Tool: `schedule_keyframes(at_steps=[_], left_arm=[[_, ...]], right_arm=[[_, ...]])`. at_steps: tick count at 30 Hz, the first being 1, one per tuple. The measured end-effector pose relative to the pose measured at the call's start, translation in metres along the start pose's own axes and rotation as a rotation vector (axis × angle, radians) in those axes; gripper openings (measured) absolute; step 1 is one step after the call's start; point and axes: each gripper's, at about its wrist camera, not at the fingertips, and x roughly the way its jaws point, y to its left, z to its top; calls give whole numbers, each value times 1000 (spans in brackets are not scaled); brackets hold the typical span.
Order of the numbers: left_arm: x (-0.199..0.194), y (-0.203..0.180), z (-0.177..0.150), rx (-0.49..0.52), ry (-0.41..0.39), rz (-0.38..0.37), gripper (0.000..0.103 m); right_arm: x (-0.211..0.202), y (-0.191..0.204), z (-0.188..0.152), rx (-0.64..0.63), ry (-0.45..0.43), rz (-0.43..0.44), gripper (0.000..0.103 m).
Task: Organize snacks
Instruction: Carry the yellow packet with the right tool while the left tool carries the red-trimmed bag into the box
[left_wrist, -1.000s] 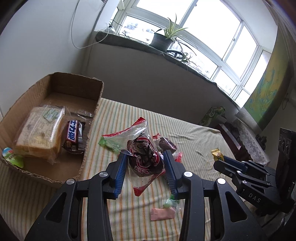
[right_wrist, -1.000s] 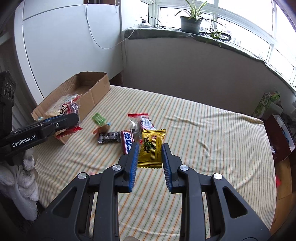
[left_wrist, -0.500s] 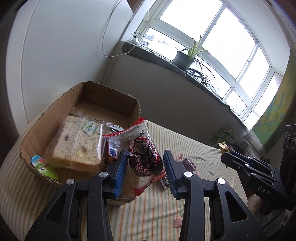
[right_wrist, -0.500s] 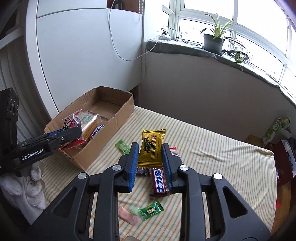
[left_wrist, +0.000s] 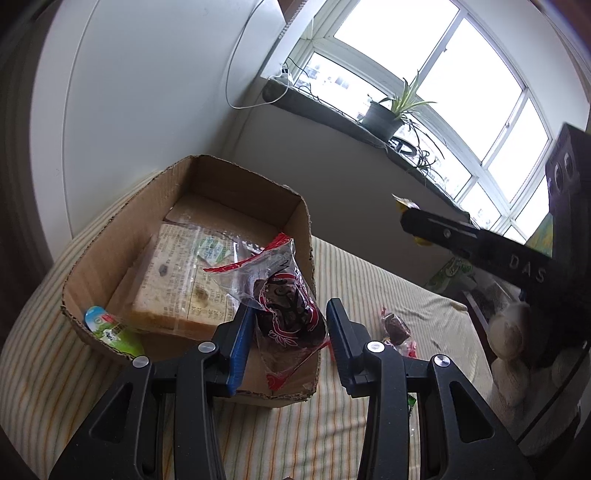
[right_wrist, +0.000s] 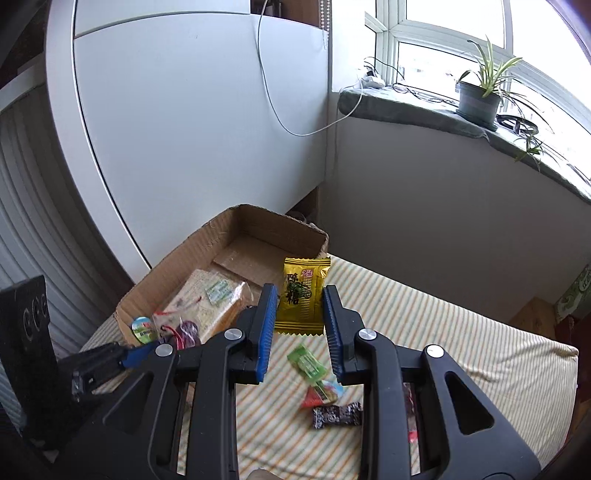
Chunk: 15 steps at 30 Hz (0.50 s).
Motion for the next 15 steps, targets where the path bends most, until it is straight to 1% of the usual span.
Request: schedule_keyframes(at_steps=[3,7,12,15], left_arm=[[2,-1,-1,7,7,1,38],[6,1,0,-2,20,-1,38],[9,5,1,-7,31,3,38],[9,8,1,-15,35,3,38]], right_arm=[[18,8,13,-2,8,4,26],[44,14,22,1,43,22,26],[73,15,27,34,86,52,26],[85,17,25,39,103,47,26]])
